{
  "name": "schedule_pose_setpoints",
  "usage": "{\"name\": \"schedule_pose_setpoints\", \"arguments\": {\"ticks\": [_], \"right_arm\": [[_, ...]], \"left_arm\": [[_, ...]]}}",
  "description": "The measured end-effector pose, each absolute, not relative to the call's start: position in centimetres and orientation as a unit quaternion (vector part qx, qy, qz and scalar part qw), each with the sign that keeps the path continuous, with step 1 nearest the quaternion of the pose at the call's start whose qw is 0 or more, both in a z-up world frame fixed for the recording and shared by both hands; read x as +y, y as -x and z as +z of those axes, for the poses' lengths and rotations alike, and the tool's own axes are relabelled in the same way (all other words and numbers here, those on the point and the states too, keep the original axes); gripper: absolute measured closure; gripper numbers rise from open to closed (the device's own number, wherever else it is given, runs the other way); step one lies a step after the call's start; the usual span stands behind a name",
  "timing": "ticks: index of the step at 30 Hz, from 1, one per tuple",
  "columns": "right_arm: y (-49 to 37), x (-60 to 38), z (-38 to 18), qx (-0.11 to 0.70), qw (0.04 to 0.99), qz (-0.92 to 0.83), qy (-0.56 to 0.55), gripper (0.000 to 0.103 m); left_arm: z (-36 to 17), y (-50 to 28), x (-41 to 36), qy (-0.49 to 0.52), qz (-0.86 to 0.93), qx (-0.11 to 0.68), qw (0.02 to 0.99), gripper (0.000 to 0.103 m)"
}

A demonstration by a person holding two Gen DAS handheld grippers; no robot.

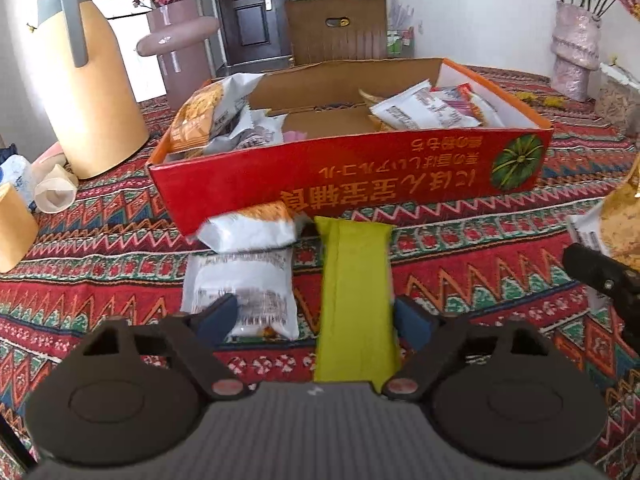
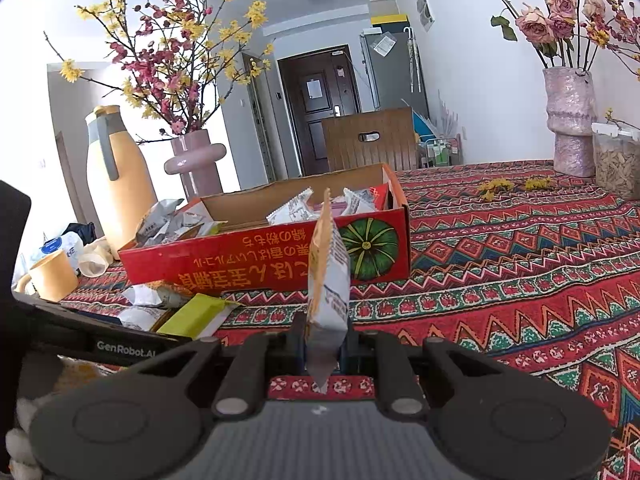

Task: Organize snacks
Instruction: 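Carry the yellow-green bar and cookie packet over the open box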

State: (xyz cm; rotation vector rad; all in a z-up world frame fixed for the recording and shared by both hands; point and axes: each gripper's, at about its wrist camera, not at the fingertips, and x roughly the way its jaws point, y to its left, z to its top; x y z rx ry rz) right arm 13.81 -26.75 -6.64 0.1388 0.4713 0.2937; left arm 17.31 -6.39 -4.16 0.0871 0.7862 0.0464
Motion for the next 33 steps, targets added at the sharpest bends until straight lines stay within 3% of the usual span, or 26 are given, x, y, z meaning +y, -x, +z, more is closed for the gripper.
{"name": "schedule_pose_setpoints", "arguments": {"ticks": [1,5,26,30,33], "right_arm": [[-13.8,-26.8,-6.6,0.232,0.959,0.145,-0.069,0.089],[-13.8,-26.8,-6.6,0.232,0.959,0.145,-0.069,0.089],[-13.8,-26.6,-6.5,0.23,0.961,0.142,-0.066,0.089],[-13.8,-26.5,-6.6,0.23,0.961,0.137,-0.063,0.089],[-13.9,-26.4,-6.6,0.232,0.961,0.135,-0.061,0.089]], "left_arm": [[-4.1,-17.3,-6.4,-0.041,0.017,0.383,0.923,0.04],[-4.0,-17.0,-6.2,-0.027,-0.002,0.383,0.923,0.064],[-3.5,-15.7,-5.4,-0.012,-0.022,0.371,0.928,0.068],[-3.7,-16.2,-5.7,-0.019,-0.02,0.379,0.925,0.066],[-4.1,-17.1,-6.1,-0.028,-0.013,0.392,0.919,0.058]]}}
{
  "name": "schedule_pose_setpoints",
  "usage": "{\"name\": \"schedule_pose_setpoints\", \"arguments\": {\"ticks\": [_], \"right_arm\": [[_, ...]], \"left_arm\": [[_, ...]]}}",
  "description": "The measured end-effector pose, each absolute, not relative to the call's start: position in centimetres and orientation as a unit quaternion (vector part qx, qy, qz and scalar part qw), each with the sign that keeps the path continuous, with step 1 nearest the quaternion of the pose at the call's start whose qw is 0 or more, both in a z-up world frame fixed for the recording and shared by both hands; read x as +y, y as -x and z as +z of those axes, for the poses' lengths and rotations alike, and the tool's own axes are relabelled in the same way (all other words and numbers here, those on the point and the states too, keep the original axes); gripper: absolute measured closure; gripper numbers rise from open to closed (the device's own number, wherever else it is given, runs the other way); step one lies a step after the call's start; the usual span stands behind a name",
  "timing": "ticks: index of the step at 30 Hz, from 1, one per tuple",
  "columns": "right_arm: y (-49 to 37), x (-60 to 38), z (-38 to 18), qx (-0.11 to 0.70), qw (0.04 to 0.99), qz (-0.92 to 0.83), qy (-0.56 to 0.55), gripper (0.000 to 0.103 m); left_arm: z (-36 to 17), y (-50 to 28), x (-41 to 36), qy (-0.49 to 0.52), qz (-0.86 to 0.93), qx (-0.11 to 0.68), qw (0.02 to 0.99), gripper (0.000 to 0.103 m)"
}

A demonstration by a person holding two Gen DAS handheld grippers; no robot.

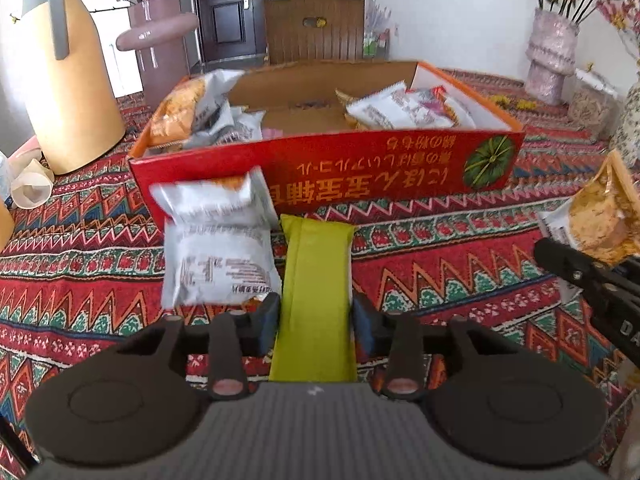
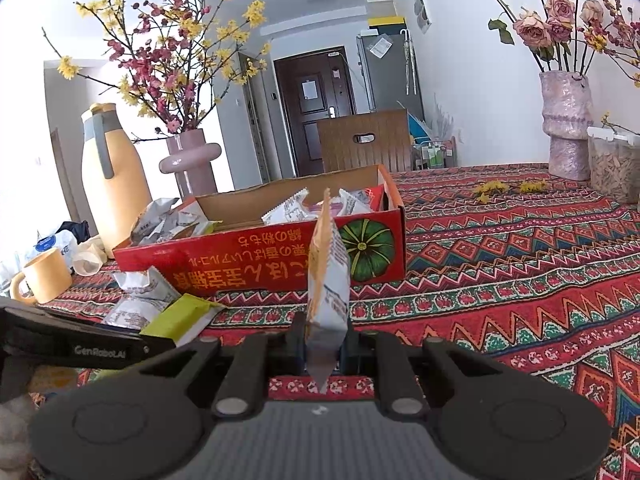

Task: Organize snacks
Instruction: 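Carry the yellow-green bar and cookie packet over the open box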

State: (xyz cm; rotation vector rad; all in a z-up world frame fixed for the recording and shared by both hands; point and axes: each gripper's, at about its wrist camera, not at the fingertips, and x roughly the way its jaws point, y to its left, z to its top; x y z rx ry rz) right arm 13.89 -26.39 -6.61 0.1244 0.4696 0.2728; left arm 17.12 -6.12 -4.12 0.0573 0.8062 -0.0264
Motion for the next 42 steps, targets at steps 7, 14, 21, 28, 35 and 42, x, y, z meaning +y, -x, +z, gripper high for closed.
{"name": "schedule_pose_setpoints", "arguments": {"ticks": [7,14,21,28,35,42], "right_arm": [[-13.9,-26.3,-6.7,0.235,0.961,0.131,-0.059,0.089],[-13.8,-26.3,-6.6,0.231,0.962,0.132,-0.06,0.089],[-13.4,-26.2,-5.6,0.226,0.963,0.133,-0.059,0.089],[-13.6,-24.9,-2.9,0.195,0.97,0.139,-0.044,0.089],[-15.3,-23.4,-0.6,0.176,0.974,0.139,-0.034,0.089],[-17.8,-22.1,1.1,0.162,0.977,0.134,-0.025,0.089]], "left_arm": [[-4.4,-17.4,-6.4,-0.027,-0.021,0.389,0.92,0.067],[-3.0,-16.2,-6.4,-0.022,-0.038,0.359,0.932,0.069],[-0.3,-14.9,-6.0,-0.014,-0.048,0.32,0.946,0.069],[2.9,-14.9,-5.2,-0.007,-0.051,0.276,0.96,0.069],[6.0,-16.1,-4.1,0.002,-0.046,0.238,0.97,0.069],[7.1,-18.9,-3.2,0.015,-0.04,0.227,0.973,0.068]]}}
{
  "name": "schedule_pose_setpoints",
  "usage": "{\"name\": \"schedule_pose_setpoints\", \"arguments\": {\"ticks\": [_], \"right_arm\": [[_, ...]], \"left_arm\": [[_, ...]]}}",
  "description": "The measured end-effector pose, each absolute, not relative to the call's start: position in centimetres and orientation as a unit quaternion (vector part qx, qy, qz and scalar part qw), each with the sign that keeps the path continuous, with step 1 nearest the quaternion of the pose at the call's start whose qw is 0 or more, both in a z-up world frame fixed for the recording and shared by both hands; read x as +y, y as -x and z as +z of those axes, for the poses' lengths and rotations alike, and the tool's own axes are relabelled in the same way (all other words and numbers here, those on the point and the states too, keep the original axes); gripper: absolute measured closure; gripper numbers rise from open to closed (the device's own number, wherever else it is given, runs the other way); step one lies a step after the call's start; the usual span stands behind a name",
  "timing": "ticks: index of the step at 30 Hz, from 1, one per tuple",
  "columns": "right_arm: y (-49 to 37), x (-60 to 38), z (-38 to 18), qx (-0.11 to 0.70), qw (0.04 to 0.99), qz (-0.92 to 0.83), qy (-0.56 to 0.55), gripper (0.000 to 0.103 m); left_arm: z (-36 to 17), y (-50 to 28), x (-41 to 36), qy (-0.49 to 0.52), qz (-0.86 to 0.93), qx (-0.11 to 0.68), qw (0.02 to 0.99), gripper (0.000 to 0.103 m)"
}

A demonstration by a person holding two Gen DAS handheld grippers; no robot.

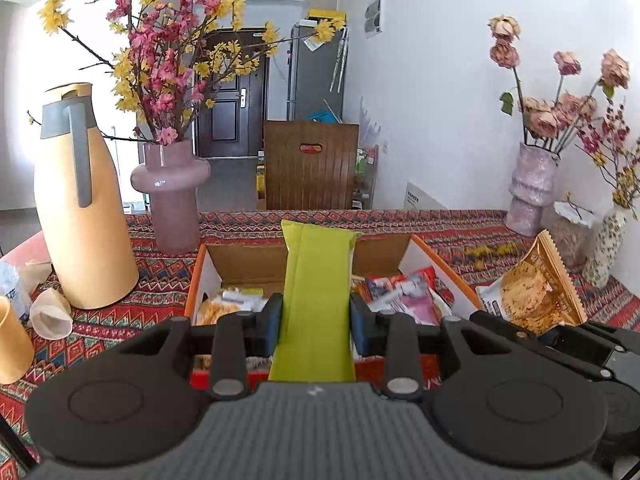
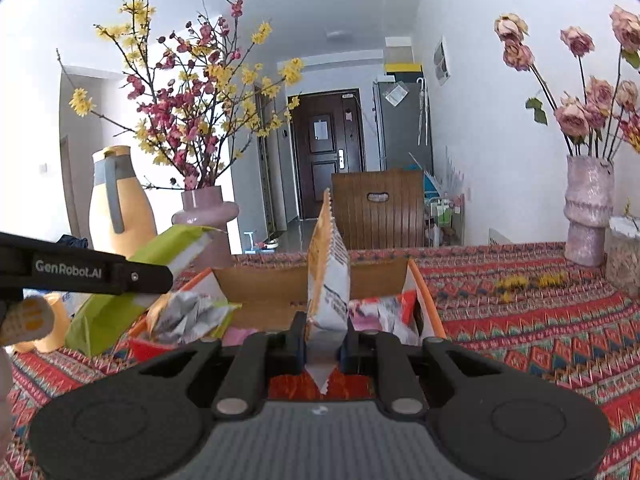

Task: Organize snacks
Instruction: 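Carry the yellow-green bar and cookie packet over the open box, then open both grippers to drop the bar and packet into the box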

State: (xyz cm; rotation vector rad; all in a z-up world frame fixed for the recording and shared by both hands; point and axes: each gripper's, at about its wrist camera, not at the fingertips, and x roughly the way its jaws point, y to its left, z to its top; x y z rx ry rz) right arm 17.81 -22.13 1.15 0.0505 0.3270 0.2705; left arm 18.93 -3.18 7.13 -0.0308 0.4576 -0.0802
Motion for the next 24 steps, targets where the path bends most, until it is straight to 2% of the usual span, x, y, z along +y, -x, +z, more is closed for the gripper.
{"name": "schedule_pose_setpoints", "arguments": {"ticks": [12,24], "right_arm": [[-25.1,-19.6,1.8,0.166,0.977,0.134,-0.015,0.089],[-29.7,-18.4,-1.8,0.196,0.973,0.124,-0.013,0.089]], "left_arm": [[5.5,-25.5,-1.1,0.049,-0.002,0.233,0.971,0.068],[2.5,-28.6,0.7,0.062,0.013,0.234,0.97,0.067]]}}
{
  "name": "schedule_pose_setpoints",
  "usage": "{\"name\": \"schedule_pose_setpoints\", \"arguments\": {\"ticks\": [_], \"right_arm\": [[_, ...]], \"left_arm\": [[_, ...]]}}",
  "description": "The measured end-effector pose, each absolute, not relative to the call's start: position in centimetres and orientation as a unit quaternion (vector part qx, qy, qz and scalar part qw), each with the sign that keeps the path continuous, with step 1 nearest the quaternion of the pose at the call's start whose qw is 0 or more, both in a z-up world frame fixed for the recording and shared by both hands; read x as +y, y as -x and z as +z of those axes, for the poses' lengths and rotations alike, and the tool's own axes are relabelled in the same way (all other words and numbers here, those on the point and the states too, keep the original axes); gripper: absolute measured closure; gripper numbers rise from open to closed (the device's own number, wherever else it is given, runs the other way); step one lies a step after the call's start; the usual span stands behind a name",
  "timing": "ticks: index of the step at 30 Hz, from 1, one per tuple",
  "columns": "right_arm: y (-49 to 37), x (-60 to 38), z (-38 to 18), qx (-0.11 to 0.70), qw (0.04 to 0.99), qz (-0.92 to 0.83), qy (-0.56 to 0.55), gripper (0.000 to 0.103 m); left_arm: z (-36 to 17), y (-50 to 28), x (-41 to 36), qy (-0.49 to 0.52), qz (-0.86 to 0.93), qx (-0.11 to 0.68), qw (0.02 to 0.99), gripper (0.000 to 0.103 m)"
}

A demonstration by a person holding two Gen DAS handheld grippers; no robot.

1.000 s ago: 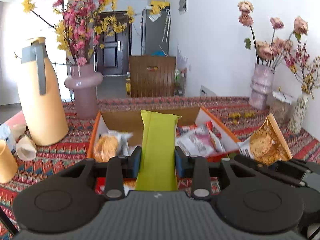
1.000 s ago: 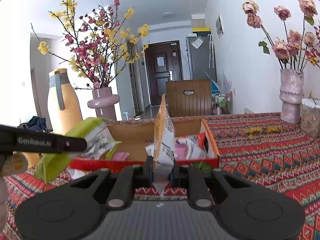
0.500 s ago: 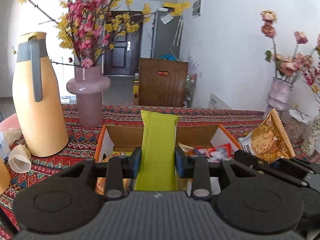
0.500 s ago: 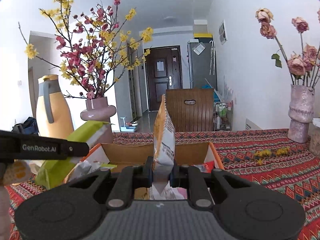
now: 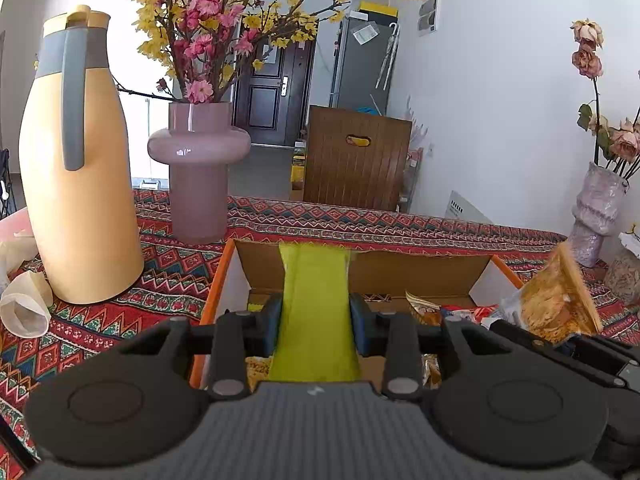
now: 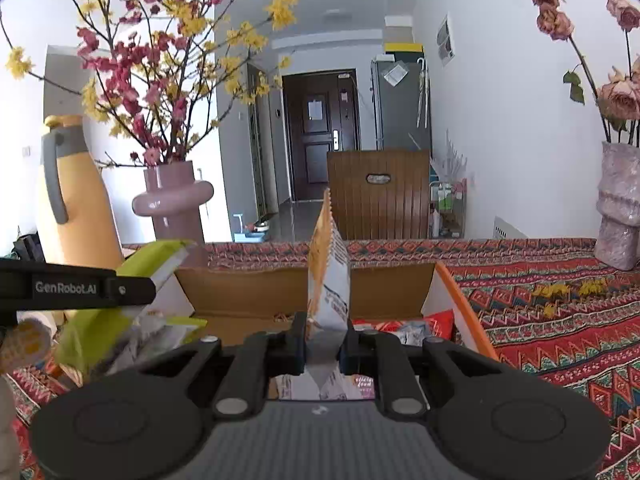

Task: Organize snacks
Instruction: 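Open both grippers to drop the bar and packet into the box, then move both grippers back to the packets beside the box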

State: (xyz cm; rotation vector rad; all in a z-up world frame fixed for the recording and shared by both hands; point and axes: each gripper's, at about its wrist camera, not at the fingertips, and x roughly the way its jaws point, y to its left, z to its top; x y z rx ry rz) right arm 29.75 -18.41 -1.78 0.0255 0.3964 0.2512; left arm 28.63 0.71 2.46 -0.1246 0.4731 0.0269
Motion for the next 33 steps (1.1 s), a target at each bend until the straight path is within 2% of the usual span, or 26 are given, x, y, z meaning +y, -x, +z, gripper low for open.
{"name": "schedule_pose_setpoints", "arguments": {"ticks": [1,3,5,6,7,8,10,22,33], "right_arm": [[-29.9,-18.4,-1.9,0.199,0.972,0.125,-0.013,0.088],[-30.1,-18.5,-2.2,0.205,0.971,0.123,-0.016,0.085],[-29.9,-18.8,-2.2,0.205,0.972,0.118,-0.02,0.084],[-29.8,-18.9,-2.2,0.204,0.972,0.117,-0.022,0.079],[-29.7,-19.2,-2.1,0.203,0.972,0.117,-0.029,0.06],[-29.6,-19.4,-2.0,0.201,0.972,0.114,-0.032,0.03],[-29.0,-19.9,-1.7,0.186,0.977,0.101,-0.039,0.0],[-28.6,-20.6,-1.4,0.179,0.978,0.091,-0.058,0.0],[-26.0,-20.0,0.6,0.15,0.982,0.103,-0.04,0.0]], "left_arm": [[2.4,-28.6,0.8,0.064,0.012,0.234,0.97,0.066],[2.3,-28.5,1.0,0.068,0.007,0.23,0.971,0.053],[2.4,-28.0,1.2,0.072,0.012,0.219,0.973,0.024],[2.5,-27.8,1.2,0.073,0.018,0.214,0.974,0.016],[2.6,-27.5,1.3,0.076,0.025,0.207,0.975,0.003],[2.8,-27.2,1.3,0.078,0.031,0.2,0.976,0.0],[3.0,-26.9,1.3,0.076,0.04,0.196,0.977,0.0],[3.3,-26.5,1.0,0.073,0.04,0.2,0.976,0.0],[5.5,-23.0,0.6,0.078,0.043,0.186,0.979,0.0]]}}
